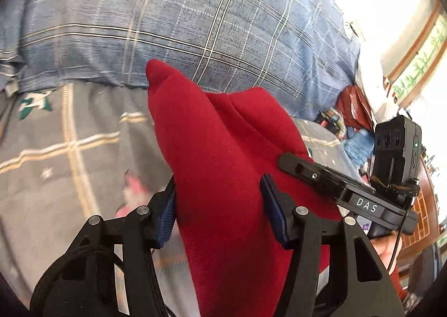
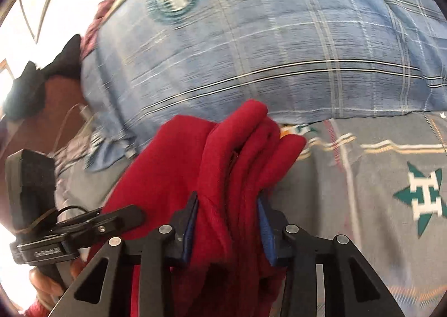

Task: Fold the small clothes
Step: 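Open both grippers and withdraw them from the folded sweater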

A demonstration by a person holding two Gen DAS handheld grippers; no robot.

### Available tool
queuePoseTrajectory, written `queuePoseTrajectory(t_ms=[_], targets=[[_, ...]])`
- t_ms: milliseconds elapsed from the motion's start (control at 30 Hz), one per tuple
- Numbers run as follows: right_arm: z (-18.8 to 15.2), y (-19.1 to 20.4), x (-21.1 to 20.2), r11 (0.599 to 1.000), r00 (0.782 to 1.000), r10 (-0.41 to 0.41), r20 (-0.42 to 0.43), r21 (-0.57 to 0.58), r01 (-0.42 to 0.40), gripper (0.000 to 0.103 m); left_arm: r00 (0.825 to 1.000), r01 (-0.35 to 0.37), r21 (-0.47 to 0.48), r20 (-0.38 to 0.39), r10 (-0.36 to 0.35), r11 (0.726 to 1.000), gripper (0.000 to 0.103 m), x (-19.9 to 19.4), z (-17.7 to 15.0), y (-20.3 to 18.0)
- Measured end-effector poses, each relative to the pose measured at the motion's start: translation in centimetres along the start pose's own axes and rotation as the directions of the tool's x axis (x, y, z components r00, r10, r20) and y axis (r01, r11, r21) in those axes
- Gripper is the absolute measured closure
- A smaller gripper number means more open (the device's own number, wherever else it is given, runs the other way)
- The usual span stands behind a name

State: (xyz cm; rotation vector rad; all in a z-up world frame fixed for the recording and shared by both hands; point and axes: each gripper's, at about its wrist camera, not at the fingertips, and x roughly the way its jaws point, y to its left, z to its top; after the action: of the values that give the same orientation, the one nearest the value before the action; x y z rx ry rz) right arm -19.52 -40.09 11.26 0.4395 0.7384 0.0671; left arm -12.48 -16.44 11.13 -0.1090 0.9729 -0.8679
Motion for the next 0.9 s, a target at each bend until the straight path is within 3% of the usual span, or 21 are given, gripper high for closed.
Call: queuePoseTrajectory(t_ms=[167, 233, 300, 400, 500, 633, 767, 800, 900], targets=[[-4.3, 2.0, 0.0, 1.0, 0.999, 0.005, -0.043, -0.015, -0.005, 0.062, 0.995, -0.076, -0.013, -0.071, 0.075, 0.997, 0.047, -1.0, -5.5, 1.6], [-5.9, 1.1, 0.6, 0.998, 0.995, -0.053, -0.089, 0.02, 0.055, 0.061, 0.979, -0.161, 0.007, -0.122, 0.16, 0.987, 0.046, 0.1, -7.8, 2.0], [-7.0, 0.4, 0.0, 0.991, 0.989, -0.127, -0.077, 0.037, 0.13, 0.06, 0.979, -0.186, 0.02, -0.077, 0.187, 0.982, 0.045, -0.5, -8.8, 1.9], [-7.3, 1.6, -2.1, 0.993, 0.993, -0.11, -0.031, 0.028, 0.111, 0.06, 0.972, -0.231, 0.027, -0.04, 0.232, 0.973, 0.044, -1.6, -9.0, 1.3], [-6.6, 4.6, -2.6, 0.991, 0.994, -0.109, 0.009, -0.075, 0.109, 0.06, 0.961, -0.276, 0.045, -0.01, 0.276, 0.96, 0.044, -2.0, -9.0, 0.7], [-6.8, 7.8, -0.5, 0.982, 0.998, -0.053, -0.019, -0.183, 0.049, 0.061, 0.944, -0.33, 0.084, 0.017, 0.33, 0.94, 0.044, -2.1, -9.6, 0.4], [-8.7, 6.7, 1.8, 0.956, 0.98, -0.183, -0.076, -0.245, 0.16, 0.065, 0.933, -0.361, 0.082, 0.046, 0.358, 0.929, 0.041, -2.5, -9.8, 0.6], [-9.2, 6.1, 2.1, 0.947, 0.975, -0.207, -0.084, -0.266, 0.178, 0.066, 0.927, -0.374, 0.08, 0.057, 0.37, 0.924, 0.036, -2.6, -9.8, 0.6], [-10.1, 5.9, 2.0, 0.935, 0.974, -0.223, -0.046, -0.293, 0.2, 0.065, 0.914, -0.404, 0.066, 0.065, 0.4, 0.912, 0.035, -2.6, -9.9, 0.5]])
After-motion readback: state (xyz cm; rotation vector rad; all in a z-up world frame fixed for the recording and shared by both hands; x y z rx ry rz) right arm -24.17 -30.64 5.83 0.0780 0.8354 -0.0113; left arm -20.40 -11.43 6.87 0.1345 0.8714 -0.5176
